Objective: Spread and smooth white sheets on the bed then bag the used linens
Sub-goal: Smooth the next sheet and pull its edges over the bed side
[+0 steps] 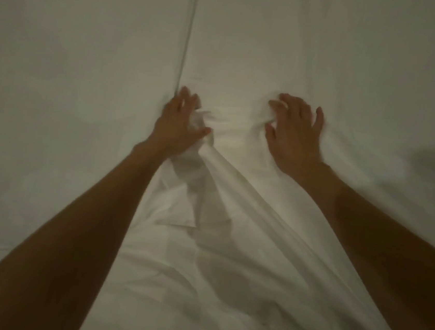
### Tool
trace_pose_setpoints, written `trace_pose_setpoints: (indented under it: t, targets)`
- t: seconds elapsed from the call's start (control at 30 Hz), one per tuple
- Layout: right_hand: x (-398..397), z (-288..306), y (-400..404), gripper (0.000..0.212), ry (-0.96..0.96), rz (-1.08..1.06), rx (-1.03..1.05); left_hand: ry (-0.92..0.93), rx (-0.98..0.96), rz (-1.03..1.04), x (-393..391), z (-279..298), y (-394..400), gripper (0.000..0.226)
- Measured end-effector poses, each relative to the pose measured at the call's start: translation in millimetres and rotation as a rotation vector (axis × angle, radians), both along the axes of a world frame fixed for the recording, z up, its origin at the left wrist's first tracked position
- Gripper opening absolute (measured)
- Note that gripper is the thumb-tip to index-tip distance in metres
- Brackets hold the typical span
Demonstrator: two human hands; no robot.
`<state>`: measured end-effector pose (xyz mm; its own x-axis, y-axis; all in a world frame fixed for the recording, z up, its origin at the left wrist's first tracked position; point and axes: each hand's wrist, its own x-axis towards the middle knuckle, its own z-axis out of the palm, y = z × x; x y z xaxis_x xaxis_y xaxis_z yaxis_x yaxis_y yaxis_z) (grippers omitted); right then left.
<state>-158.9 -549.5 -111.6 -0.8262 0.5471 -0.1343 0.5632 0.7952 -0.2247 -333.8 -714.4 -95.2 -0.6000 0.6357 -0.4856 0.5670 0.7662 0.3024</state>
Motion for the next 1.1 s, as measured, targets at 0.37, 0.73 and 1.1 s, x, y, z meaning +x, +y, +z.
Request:
trace_pose_setpoints:
  t: [0.37, 0.73, 1.1]
  targets:
    - [65.9, -3.9, -58.7, 0.063, -0.177, 0.044, -0.034, 0.029, -0.054, 0.039, 63.1, 18.2, -75.1, 0.062]
    - [170.4, 12.6, -117.8, 0.069, -0.230, -0.170, -0.153, 0.020, -0.178, 0.085, 171.7, 29.1, -201.9, 0.088]
    - [258.4, 18.9, -167.0, 0.075, -0.286, -0.156, -0.206, -0.039, -0.174, 0.169, 249.9, 35.3, -222.0, 0.059]
